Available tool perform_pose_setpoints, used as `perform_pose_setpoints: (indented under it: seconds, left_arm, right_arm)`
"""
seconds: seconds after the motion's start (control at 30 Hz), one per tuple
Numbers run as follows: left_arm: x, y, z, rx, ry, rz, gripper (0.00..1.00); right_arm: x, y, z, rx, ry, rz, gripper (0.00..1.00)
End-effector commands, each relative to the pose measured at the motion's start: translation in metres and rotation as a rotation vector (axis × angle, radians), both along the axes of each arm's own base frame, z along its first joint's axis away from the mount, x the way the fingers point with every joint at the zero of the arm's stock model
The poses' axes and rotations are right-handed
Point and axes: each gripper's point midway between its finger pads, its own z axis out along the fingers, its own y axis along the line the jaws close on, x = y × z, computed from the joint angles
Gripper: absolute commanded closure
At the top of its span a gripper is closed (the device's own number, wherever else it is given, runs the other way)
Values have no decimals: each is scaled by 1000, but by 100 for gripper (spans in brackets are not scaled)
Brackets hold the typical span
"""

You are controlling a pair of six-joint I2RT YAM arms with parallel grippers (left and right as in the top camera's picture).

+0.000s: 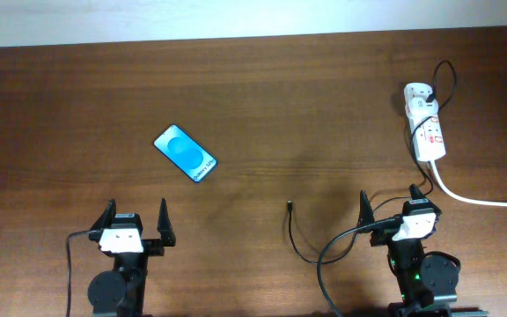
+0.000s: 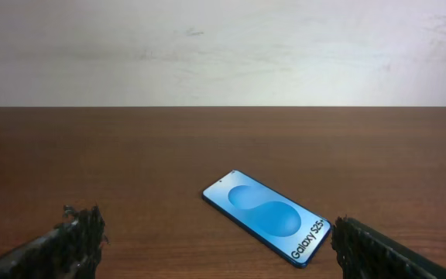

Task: Plug charger to phone and switch on socket
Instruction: 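Raise the left arm from rest toward the blue phone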

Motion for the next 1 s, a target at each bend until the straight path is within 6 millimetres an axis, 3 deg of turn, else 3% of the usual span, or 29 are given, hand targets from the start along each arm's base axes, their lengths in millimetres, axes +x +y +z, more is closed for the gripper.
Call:
perform_pose_setpoints:
  seconds: [0.0, 0.97]
  left_arm:
    - [-58, -57, -47, -175, 500, -302, 1]
    - [-58, -56, -48, -162, 500, -295, 1]
  right_arm:
    - [0, -2, -2, 0, 4, -11, 2]
    - [0, -2, -3, 0, 5, -11, 1]
